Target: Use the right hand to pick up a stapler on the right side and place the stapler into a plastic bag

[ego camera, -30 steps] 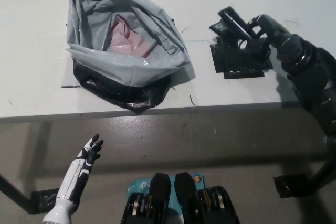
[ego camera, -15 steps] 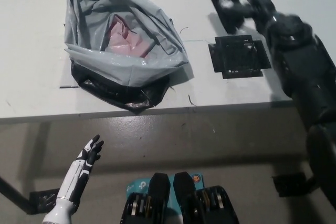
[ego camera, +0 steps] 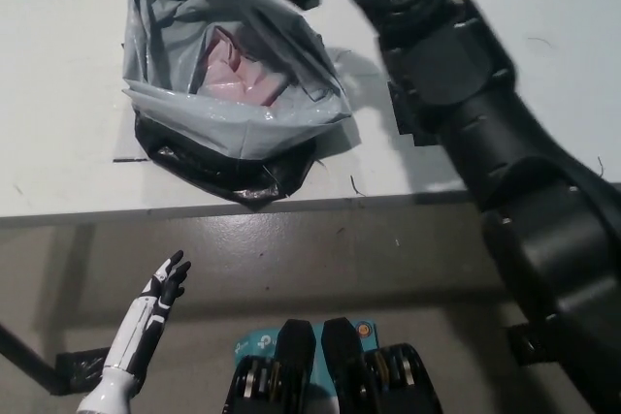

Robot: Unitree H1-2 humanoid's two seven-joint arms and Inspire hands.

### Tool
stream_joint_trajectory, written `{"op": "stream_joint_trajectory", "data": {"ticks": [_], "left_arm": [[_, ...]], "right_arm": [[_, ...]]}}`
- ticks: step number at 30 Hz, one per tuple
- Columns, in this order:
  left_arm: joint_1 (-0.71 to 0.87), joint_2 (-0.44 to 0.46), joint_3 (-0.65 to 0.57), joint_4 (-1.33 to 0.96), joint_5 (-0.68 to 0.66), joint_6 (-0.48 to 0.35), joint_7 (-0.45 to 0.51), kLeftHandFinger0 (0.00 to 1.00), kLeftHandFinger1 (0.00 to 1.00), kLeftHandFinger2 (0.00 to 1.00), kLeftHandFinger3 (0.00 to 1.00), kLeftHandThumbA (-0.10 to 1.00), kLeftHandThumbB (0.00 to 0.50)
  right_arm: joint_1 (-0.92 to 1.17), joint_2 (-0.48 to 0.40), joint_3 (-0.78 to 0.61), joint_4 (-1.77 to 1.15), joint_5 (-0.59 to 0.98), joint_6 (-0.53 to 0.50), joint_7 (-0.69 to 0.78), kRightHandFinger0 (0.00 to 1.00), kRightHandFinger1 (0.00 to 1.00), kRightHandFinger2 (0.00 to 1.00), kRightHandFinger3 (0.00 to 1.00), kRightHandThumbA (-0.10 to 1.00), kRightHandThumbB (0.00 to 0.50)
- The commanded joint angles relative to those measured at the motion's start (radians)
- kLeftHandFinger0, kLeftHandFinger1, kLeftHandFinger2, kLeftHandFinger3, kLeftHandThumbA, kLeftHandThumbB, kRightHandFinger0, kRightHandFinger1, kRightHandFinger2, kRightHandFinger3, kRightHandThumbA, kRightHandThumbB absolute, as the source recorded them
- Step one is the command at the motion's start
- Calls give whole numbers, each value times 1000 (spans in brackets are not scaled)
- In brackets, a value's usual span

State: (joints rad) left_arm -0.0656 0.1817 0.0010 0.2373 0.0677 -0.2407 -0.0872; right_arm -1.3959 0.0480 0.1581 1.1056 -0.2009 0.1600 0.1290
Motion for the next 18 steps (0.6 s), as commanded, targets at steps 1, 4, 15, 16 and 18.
{"op": "stream_joint_trajectory", "data": {"ticks": [1, 4, 15, 16, 18], "left_arm": [[-6, 14, -13, -25, -7, -27, -22, 1000, 1000, 1000, 1000, 1000, 500], [-3, 14, -16, -30, -6, -35, -22, 1000, 1000, 1000, 1000, 1000, 500], [0, 13, -34, -43, 9, -48, -18, 1000, 1000, 1000, 1000, 1000, 500], [-1, 13, -36, -46, 8, -48, -19, 1000, 1000, 1000, 1000, 1000, 500], [-1, 13, -39, -50, 7, -50, -20, 1000, 1000, 1000, 1000, 1000, 500]], "right_arm": [[-149, 57, 60, 54, -60, -40, -56, 158, 553, 788, 355, 417, 173], [-163, 76, 102, 113, -89, -96, -75, 103, 541, 823, 472, 432, 158], [-166, 115, 243, 239, -179, -164, -159, 0, 296, 564, 419, 328, 105], [-161, 117, 253, 244, -185, -173, -167, 0, 299, 566, 420, 326, 100], [-153, 120, 267, 247, -194, -182, -179, 0, 265, 516, 391, 330, 97]]}}
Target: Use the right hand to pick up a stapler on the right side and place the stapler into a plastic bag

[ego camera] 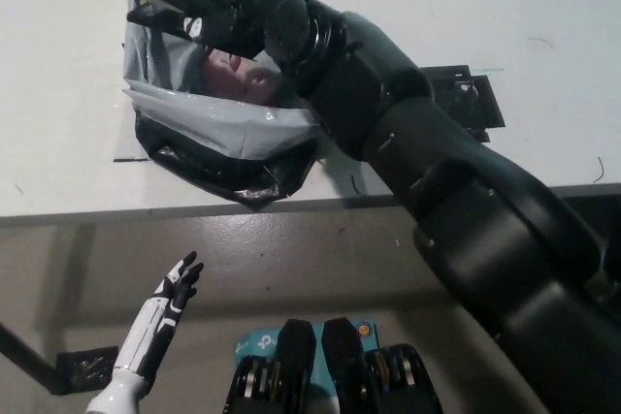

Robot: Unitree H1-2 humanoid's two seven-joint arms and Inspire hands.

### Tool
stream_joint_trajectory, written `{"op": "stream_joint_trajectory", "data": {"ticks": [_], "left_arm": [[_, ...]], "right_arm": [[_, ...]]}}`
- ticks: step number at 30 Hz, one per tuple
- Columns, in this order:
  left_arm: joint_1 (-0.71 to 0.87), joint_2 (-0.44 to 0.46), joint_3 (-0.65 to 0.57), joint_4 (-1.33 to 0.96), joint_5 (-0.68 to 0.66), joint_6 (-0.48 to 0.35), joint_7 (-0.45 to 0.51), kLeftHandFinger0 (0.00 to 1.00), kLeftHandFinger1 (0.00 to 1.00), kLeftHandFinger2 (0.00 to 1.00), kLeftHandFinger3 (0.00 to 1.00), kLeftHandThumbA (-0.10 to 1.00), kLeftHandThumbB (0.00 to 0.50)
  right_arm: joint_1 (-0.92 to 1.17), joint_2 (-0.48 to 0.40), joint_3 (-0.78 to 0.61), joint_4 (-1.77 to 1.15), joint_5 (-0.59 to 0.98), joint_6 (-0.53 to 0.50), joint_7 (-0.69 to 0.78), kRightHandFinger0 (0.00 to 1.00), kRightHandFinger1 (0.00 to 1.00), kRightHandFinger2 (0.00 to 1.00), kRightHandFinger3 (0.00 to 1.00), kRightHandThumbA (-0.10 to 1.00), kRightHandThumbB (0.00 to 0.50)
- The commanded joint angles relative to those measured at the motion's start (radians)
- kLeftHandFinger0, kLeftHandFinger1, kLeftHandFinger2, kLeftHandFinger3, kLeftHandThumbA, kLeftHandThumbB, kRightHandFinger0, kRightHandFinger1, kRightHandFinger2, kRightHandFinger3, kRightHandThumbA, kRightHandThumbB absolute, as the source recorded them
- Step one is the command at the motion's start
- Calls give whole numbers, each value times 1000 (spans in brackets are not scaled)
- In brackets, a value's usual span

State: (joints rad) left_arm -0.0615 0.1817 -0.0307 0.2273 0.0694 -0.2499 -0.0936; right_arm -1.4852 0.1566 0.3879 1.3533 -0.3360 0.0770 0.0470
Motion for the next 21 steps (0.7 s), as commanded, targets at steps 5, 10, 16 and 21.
{"op": "stream_joint_trajectory", "data": {"ticks": [5, 10, 16, 21], "left_arm": [[-9, 11, -18, -41, 1, -57, -15, 1000, 1000, 1000, 1000, 1000, 500], [-18, 12, -17, -37, 2, -67, -10, 1000, 1000, 1000, 1000, 1000, 500], [-28, 12, -20, -45, -1, -55, -17, 1000, 1000, 1000, 1000, 1000, 500], [-25, 15, -21, -66, 19, -38, -10, 1000, 1000, 1000, 1000, 1000, 500]], "right_arm": [[-27, 22, 110, 15, -123, -143, -170, 0, 163, 367, 342, 395, 97], [-8, 19, 152, 24, -150, -146, -222, 55, 188, 405, 414, 481, 140], [-13, 4, 127, 30, -106, -129, 2, 1000, 1000, 1000, 1000, 851, 498], [-1, 0, 136, 25, -125, -126, 31, 1000, 1000, 1000, 1000, 879, 495]]}}
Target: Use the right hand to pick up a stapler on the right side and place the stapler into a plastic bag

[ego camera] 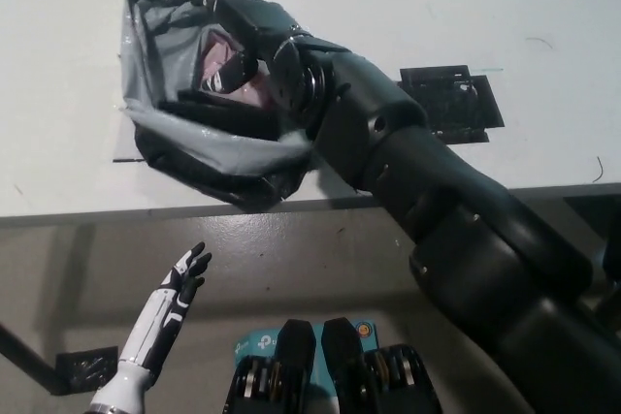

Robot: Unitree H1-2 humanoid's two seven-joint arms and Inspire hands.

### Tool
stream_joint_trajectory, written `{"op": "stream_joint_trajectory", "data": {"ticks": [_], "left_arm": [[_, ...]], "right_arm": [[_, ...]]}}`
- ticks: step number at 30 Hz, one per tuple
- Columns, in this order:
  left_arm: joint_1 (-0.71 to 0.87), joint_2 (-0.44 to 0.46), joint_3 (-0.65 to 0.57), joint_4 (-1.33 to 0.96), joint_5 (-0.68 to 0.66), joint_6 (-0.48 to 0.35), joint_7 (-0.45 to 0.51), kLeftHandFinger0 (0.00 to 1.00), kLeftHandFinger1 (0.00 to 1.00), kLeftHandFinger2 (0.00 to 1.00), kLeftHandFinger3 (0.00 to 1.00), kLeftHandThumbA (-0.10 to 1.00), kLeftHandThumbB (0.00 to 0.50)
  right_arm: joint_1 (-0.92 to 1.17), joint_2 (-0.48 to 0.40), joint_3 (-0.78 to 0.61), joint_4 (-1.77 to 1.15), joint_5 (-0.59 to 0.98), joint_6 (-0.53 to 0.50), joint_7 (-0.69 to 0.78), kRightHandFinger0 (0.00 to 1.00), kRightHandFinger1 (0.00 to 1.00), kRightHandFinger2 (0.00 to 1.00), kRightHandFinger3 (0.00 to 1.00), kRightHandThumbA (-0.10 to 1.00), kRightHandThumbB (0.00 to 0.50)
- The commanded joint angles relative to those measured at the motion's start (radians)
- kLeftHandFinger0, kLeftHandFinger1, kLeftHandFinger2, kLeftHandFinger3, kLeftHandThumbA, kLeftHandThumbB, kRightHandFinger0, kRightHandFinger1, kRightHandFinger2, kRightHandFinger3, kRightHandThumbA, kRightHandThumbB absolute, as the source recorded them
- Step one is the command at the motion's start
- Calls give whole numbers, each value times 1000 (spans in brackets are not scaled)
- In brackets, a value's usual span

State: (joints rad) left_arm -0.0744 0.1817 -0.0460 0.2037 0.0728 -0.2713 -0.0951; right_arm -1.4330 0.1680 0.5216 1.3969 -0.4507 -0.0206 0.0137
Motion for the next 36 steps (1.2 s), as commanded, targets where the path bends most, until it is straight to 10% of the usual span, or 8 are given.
{"op": "stream_joint_trajectory", "data": {"ticks": [1, 18, 36], "left_arm": [[-12, 15, -6, -44, 15, -15, -9, 1000, 1000, 1000, 1000, 1000, 500], [-22, 22, -12, -2, 6, -30, -31, 1000, 1000, 1000, 1000, 1000, 500], [-51, 10, 21, 23, -3, 0, 3, 1000, 1000, 1000, 1000, 1000, 500]], "right_arm": [[-53, -12, 1, -19, -10, -27, 65, 1000, 1000, 1000, 1000, 877, 495], [-120, -165, -142, -212, 80, -75, 98, 1000, 1000, 1000, 1000, 1000, 500], [324, -664, -537, -1659, 393, 207, 338, 1000, 1000, 1000, 1000, 1000, 423]]}}
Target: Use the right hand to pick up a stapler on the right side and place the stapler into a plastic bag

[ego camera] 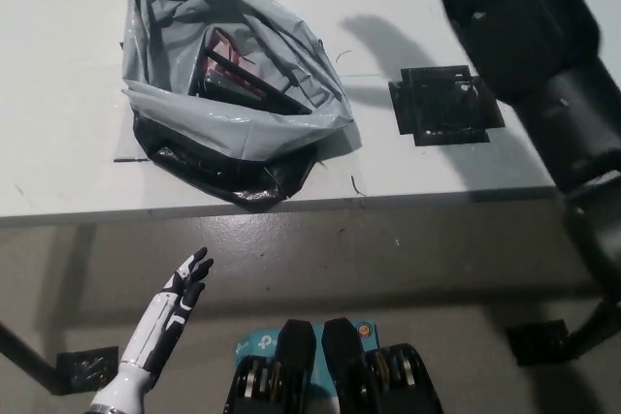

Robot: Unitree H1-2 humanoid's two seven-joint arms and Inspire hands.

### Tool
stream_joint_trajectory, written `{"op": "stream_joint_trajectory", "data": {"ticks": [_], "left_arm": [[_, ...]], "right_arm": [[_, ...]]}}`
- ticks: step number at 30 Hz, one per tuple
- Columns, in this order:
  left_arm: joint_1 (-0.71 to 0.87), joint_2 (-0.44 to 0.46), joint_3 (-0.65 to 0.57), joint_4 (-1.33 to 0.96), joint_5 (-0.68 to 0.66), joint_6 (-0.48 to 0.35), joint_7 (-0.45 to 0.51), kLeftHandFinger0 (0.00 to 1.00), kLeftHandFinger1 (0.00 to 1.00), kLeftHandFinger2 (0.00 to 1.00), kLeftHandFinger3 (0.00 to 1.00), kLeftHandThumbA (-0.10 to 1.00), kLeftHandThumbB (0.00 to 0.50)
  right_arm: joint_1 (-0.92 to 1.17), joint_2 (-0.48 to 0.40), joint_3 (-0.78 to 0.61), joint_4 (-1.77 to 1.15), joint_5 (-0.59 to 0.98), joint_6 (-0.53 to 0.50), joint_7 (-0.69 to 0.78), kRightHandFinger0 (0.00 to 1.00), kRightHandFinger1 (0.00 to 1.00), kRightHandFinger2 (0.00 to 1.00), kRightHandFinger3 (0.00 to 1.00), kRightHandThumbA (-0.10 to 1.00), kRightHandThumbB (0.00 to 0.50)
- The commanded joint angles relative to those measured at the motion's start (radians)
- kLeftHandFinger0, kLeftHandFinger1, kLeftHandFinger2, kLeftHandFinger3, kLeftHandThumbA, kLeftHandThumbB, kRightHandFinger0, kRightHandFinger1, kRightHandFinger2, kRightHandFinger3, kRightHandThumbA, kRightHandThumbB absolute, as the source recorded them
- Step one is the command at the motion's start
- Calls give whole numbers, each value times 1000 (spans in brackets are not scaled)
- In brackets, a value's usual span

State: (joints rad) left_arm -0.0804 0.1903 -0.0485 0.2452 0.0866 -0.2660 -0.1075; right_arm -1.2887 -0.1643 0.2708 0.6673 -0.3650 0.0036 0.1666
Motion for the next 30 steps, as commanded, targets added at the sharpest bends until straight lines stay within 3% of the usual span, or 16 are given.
{"op": "stream_joint_trajectory", "data": {"ticks": [1, 5, 9, 11, 13, 14, 16, 18, 20, 23, 27, 30], "left_arm": [[-49, 2, 26, -18, -20, -5, 15, 1000, 1000, 1000, 1000, 1000, 500], [-97, 9, 33, 0, -26, 13, 14, 1000, 1000, 1000, 1000, 1000, 500], [-119, 7, 32, 20, -20, 5, 18, 1000, 1000, 1000, 1000, 1000, 500], [-125, 8, 32, 24, -20, -1, 16, 1000, 1000, 1000, 1000, 1000, 500], [-128, 7, 31, 25, -18, 0, 16, 1000, 1000, 1000, 1000, 1000, 500], [-134, 4, 30, 28, -18, 1, 17, 1000, 1000, 1000, 1000, 1000, 500], [-133, 1, 30, 32, -16, 3, 20, 1000, 1000, 1000, 1000, 1000, 500], [-133, 3, 30, 36, -13, 2, 21, 1000, 1000, 1000, 1000, 1000, 500], [-132, 4, 29, 37, -10, 1, 21, 1000, 1000, 1000, 1000, 1000, 500], [-119, 0, 24, 26, -11, 10, 16, 1000, 1000, 1000, 1000, 1000, 500], [-111, 1, 20, 26, -5, 1, 15, 1000, 1000, 1000, 1000, 1000, 500], [-105, 0, 20, 11, -8, 24, 10, 1000, 1000, 1000, 1000, 1000, 500]], "right_arm": [[200, -340, -298, -957, 319, 186, 184, 1000, 1000, 1000, 1000, 1000, 423], [448, -384, -406, -1252, 424, 195, 126, 1000, 1000, 1000, 1000, 1000, 375], [704, -322, -437, -1484, 489, 180, 1, 1000, 1000, 1000, 1000, 946, 425], [833, -275, -398, -1555, 465, 110, -52, 1000, 1000, 1000, 1000, 1000, 442], [891, -265, -378, -1574, 442, 66, -63, 1000, 1000, 1000, 1000, 990, 409], [955, -257, -357, -1595, 445, 35, -76, 1000, 1000, 1000, 1000, 876, 387], [1102, -232, -289, -1617, 466, -30, -92, 1000, 1000, 1000, 1000, 775, 405], [1170, -189, -242, -1617, 454, -48, -95, 1000, 1000, 1000, 1000, 771, 392], [1209, -150, -212, -1558, 415, -96, -90, 1000, 1000, 1000, 1000, 908, 371], [1297, -88, -180, -1358, 355, -212, -89, 1000, 1000, 1000, 1000, 998, 350], [1310, -45, -194, -1102, 289, -283, -107, 1000, 1000, 1000, 1000, 1000, 359], [1284, -9, -208, -934, 287, -303, -114, 1000, 1000, 1000, 1000, 936, 353]]}}
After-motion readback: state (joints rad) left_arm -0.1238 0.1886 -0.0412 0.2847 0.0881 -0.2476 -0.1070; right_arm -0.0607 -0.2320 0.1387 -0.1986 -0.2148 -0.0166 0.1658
